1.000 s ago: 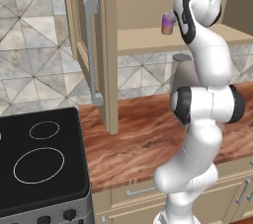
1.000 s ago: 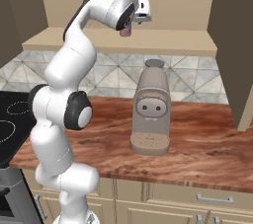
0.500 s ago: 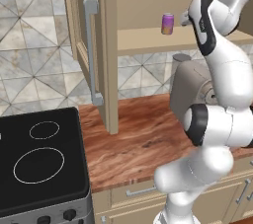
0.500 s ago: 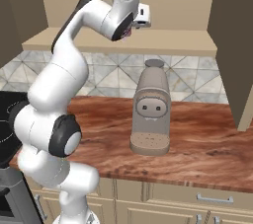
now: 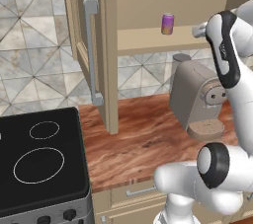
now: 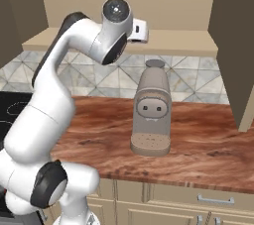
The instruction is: Pick the can from the counter and place it in the open cabinet.
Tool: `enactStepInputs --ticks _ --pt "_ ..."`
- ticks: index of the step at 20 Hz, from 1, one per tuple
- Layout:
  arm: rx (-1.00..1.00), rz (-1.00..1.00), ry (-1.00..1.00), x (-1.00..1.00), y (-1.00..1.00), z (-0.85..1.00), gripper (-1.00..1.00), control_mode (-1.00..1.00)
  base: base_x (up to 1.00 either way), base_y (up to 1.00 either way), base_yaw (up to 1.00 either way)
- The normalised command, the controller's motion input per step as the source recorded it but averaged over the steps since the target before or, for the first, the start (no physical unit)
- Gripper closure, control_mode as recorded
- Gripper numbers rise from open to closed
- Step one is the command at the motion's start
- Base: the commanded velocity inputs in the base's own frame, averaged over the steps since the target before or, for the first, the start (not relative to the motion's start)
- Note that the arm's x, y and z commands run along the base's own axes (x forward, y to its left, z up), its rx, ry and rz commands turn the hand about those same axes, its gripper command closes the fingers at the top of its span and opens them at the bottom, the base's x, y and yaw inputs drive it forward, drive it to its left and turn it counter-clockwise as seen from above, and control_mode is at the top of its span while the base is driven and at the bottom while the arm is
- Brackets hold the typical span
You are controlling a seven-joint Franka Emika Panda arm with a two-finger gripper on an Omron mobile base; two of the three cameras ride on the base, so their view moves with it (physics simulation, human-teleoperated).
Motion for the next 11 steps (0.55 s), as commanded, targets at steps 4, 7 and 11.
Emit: enactStepInputs --ticks 4,7,11 --pt "0.02 -0.05 0.0 -1.0 0.0 -0.11 -1.0 -1.0 0.0 0.0 0.0" --pt "0.01 -0.05 0.0 -1.0 0.0 -0.23 -1.0 -1.0 0.0 0.0 0.0" --pt "0.0 -0.05 0.0 -0.97 0.0 -0.34 -1.0 -1.0 0.0 0.0 0.0"
